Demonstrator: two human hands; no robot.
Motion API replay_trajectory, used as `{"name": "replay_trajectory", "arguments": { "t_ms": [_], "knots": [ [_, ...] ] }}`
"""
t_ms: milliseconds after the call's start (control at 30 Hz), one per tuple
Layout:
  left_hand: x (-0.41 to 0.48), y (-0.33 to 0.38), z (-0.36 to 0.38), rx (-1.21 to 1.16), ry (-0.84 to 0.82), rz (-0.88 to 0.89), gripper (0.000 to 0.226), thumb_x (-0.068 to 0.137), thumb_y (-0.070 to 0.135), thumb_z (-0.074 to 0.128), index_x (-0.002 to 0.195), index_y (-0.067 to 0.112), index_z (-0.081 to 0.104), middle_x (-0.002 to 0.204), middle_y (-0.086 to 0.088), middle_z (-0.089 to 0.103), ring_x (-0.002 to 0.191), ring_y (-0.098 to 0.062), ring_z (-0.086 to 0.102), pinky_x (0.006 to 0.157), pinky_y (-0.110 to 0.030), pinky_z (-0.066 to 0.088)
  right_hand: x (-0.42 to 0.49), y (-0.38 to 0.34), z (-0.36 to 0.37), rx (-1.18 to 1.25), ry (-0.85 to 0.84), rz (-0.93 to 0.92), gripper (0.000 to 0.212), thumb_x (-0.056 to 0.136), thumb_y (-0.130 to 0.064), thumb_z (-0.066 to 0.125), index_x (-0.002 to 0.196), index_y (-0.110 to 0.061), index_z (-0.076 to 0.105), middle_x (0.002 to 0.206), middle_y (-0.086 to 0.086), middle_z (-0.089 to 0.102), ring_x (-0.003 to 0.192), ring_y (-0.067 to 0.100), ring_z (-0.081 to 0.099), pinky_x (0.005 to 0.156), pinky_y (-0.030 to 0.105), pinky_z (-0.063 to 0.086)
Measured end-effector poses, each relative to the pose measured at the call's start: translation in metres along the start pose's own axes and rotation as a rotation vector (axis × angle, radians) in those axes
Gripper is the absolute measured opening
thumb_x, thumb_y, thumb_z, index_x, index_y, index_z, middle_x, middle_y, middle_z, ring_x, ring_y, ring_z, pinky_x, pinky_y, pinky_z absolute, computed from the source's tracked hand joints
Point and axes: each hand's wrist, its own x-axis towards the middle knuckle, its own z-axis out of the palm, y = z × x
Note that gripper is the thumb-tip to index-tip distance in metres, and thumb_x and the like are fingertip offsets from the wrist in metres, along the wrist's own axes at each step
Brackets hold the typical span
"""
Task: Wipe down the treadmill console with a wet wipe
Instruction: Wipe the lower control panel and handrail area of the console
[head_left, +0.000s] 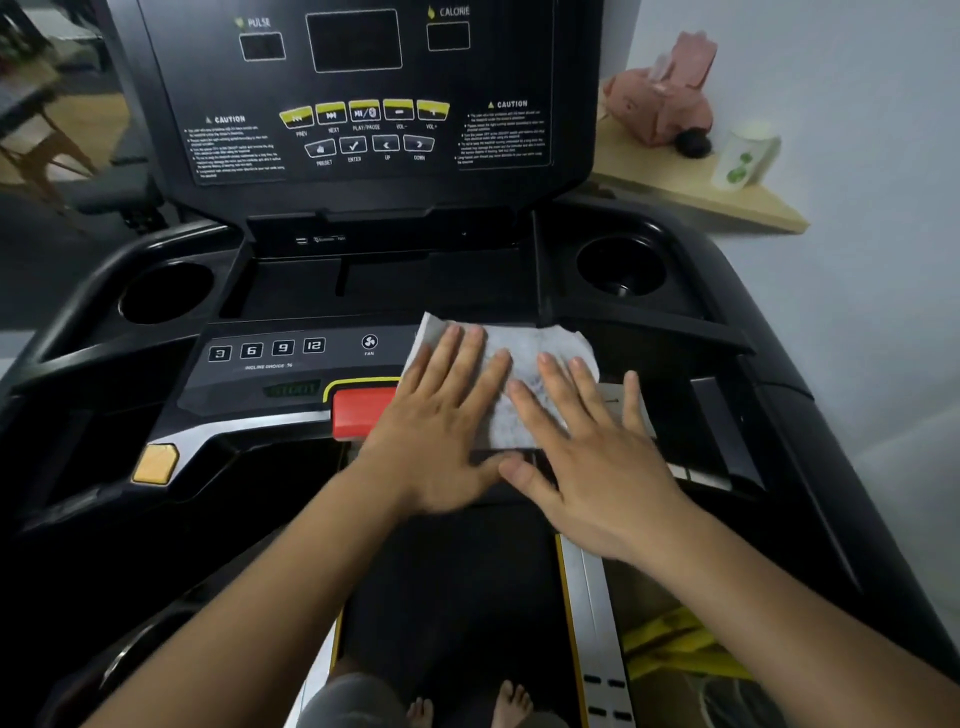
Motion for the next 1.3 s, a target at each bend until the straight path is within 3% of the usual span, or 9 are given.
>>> {"name": "replay_trajectory", "arguments": {
  "t_ms": [133, 267, 600, 700, 800, 1033, 1133, 1233, 1300],
  "knots": [
    [-0.013, 0.011, 0.007, 0.06, -0.019, -0.012, 0.105, 0.083, 0.075, 0.026, 0.154, 0.014, -0.02, 0.159, -0.015, -0.03, 0.146, -0.028, -0.032, 0.122, -0.047, -0.012, 0.025, -0.01, -0.015, 0.083, 0.194, 0.011, 0.067, 0.098, -0.057, 0.01, 0.155, -0.022, 0.016, 0.165, 0.01, 0.003, 0.151, 0.024, -0.008, 0.12, 0.052, -0.006],
    [-0.006, 0.006, 0.003, 0.134, -0.047, -0.02, 0.11, 0.076, 0.076, 0.02, 0.152, 0.01, -0.025, 0.159, -0.015, -0.033, 0.146, -0.029, -0.033, 0.123, -0.049, -0.007, 0.062, -0.016, 0.0, 0.076, 0.171, 0.028, 0.071, 0.097, -0.057, 0.0, 0.155, -0.017, -0.005, 0.164, 0.009, -0.014, 0.148, 0.023, -0.023, 0.121, 0.054, 0.001],
    [-0.022, 0.011, -0.011, -0.1, -0.118, -0.075, 0.097, 0.078, 0.078, 0.004, 0.154, 0.022, -0.021, 0.157, -0.005, -0.037, 0.141, -0.016, -0.041, 0.12, -0.037, -0.02, 0.014, -0.007, 0.019, 0.044, 0.157, 0.059, 0.064, 0.1, -0.05, 0.011, 0.155, -0.025, -0.008, 0.164, 0.006, -0.016, 0.15, 0.025, -0.017, 0.119, 0.059, 0.0],
    [-0.027, 0.021, -0.012, -0.273, -0.01, -0.096, 0.076, 0.09, 0.06, 0.004, 0.158, 0.024, 0.007, 0.166, -0.004, -0.009, 0.151, -0.018, -0.019, 0.122, -0.032, -0.013, -0.021, -0.005, 0.026, 0.002, 0.14, 0.064, 0.069, 0.093, -0.042, 0.022, 0.157, -0.02, 0.008, 0.165, 0.01, 0.0, 0.152, 0.027, -0.002, 0.118, 0.061, 0.008],
    [-0.005, 0.02, -0.003, -0.191, 0.146, -0.081, 0.069, 0.095, 0.041, 0.013, 0.154, 0.01, 0.03, 0.162, -0.017, 0.023, 0.151, -0.035, 0.016, 0.124, -0.045, 0.011, 0.0, -0.012, 0.003, 0.055, 0.209, 0.061, 0.061, 0.093, -0.039, 0.022, 0.146, -0.014, 0.041, 0.16, 0.013, 0.027, 0.15, 0.025, 0.018, 0.12, 0.055, 0.006],
    [0.032, -0.017, 0.004, -0.063, 0.169, -0.073, 0.071, 0.099, 0.042, 0.001, 0.155, 0.0, 0.016, 0.163, -0.023, 0.013, 0.152, -0.036, 0.003, 0.124, -0.05, 0.008, 0.072, -0.013, -0.004, 0.152, 0.133, 0.1, 0.063, 0.103, -0.048, 0.013, 0.155, -0.018, -0.006, 0.162, 0.011, -0.019, 0.148, 0.028, -0.02, 0.121, 0.044, -0.002],
    [0.024, -0.01, 0.005, -0.052, 0.153, -0.097, 0.073, 0.1, 0.043, -0.004, 0.155, -0.002, 0.014, 0.162, -0.025, 0.009, 0.152, -0.039, 0.001, 0.124, -0.052, 0.007, 0.063, -0.012, -0.006, 0.14, 0.136, 0.063, 0.063, 0.102, -0.049, 0.01, 0.155, -0.02, -0.008, 0.163, 0.007, -0.019, 0.148, 0.027, -0.021, 0.121, 0.043, -0.001],
    [-0.002, 0.013, 0.015, 0.0, 0.17, -0.085, 0.068, 0.101, 0.041, 0.011, 0.155, -0.001, 0.017, 0.161, -0.027, 0.011, 0.151, -0.043, 0.004, 0.123, -0.054, 0.012, 0.026, -0.015, 0.009, 0.055, 0.226, 0.011, 0.062, 0.102, -0.045, 0.016, 0.156, -0.016, 0.007, 0.164, 0.014, -0.004, 0.148, 0.03, -0.011, 0.119, 0.041, 0.006],
    [-0.015, 0.026, 0.021, 0.035, 0.164, -0.077, 0.067, 0.102, 0.041, 0.019, 0.155, 0.0, 0.019, 0.162, -0.026, 0.013, 0.151, -0.043, 0.006, 0.121, -0.054, 0.017, 0.004, -0.014, 0.022, 0.073, 0.194, 0.025, 0.062, 0.101, -0.039, 0.027, 0.157, -0.021, 0.006, 0.165, 0.009, -0.006, 0.15, 0.03, -0.007, 0.117, 0.04, 0.015]
  ]
}}
